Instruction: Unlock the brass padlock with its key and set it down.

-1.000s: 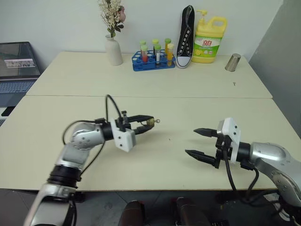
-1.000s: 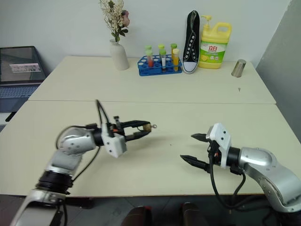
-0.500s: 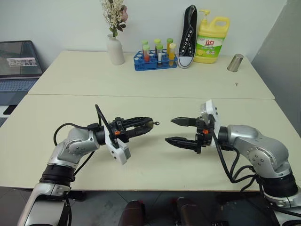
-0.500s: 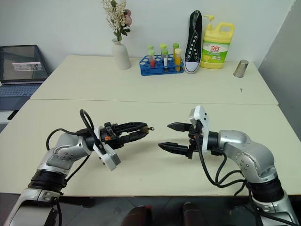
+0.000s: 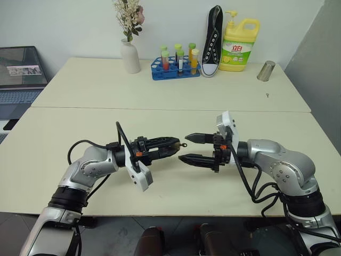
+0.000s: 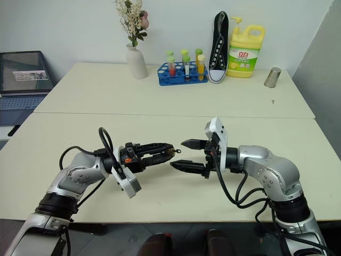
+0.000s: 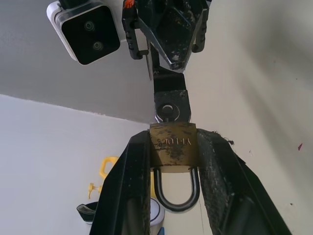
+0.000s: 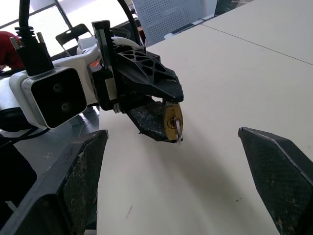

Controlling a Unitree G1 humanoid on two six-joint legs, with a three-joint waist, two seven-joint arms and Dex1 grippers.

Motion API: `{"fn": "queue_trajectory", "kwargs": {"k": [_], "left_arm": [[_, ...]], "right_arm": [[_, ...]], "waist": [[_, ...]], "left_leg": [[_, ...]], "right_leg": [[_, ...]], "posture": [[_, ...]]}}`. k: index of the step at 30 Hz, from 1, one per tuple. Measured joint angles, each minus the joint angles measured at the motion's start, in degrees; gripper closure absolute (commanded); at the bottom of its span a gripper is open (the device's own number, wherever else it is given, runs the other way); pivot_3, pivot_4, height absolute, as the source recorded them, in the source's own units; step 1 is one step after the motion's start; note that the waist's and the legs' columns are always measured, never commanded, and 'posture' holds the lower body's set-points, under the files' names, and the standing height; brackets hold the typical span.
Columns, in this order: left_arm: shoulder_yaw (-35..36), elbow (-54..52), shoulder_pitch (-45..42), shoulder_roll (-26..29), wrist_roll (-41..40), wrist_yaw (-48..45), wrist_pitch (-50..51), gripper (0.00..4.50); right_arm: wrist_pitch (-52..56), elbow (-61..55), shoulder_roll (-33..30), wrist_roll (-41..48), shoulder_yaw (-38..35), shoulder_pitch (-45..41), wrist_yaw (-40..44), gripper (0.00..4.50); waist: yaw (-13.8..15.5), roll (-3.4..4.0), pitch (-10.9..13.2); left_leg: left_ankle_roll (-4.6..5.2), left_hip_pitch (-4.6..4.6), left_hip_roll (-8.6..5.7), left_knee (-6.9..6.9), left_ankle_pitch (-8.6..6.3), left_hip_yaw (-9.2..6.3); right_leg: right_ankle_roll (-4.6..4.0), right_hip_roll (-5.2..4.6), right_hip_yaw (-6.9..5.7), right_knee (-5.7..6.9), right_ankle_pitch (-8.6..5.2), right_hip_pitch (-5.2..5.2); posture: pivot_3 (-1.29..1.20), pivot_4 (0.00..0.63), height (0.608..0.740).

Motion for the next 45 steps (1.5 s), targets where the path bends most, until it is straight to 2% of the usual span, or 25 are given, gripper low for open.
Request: {"fn": "queue_trajectory", "kwargs": {"k": [8,10,24,35,45], "left_arm": [[-0.4,0.0,0.0,0.2,0.0,0.6,-0.1,3.53],[-0.4,-0.3,0.2,0.3,0.0,1.0,-0.3,3.53],[-0.5,-1.4,0.8,0.9,1.0,2.1,-1.5,3.53],[-0.9,-1.3,1.3,2.3,2.1,3.7,-2.6,3.53],[-0.8,-1.3,1.7,3.1,4.1,5.6,-3.6,3.53]], "right_arm": [[1.6,0.0,0.3,1.8,-0.8,0.0,0.0,3.94],[1.8,0.0,0.3,1.8,-1.1,0.0,-0.1,4.50],[7.6,0.9,-0.3,6.1,-2.4,-1.4,-0.3,4.50],[28.6,10.3,3.3,19.2,-8.1,-9.0,-9.6,4.50],[40.4,18.1,8.2,26.1,-14.6,-12.2,-18.7,4.50]], "waist": [[0.0,0.00,0.0],[0.0,0.00,0.0],[0.0,0.00,0.0],[-0.1,0.02,0.0],[-0.1,0.03,0.0]], "left_leg": [[0.00,0.00,0.00,0.00,0.00,-0.01],[0.00,0.00,0.01,0.00,0.00,-0.01],[0.00,0.00,0.01,-0.01,0.00,0.00],[0.00,-0.02,0.03,-0.03,0.00,-0.01],[0.01,-0.04,0.03,-0.07,0.00,0.00]], "right_leg": [[0.00,0.00,0.00,0.00,0.00,0.00],[0.00,0.00,0.00,0.00,0.00,0.00],[0.00,-0.01,0.01,-0.01,0.00,0.00],[-0.01,-0.03,0.03,0.00,0.00,-0.02],[-0.01,-0.05,0.03,-0.01,0.00,-0.04]], "posture": [[0.00,0.150,0.740],[0.00,0.150,0.740],[0.00,0.150,0.740],[0.00,0.150,0.740],[0.00,0.150,0.740]]}}
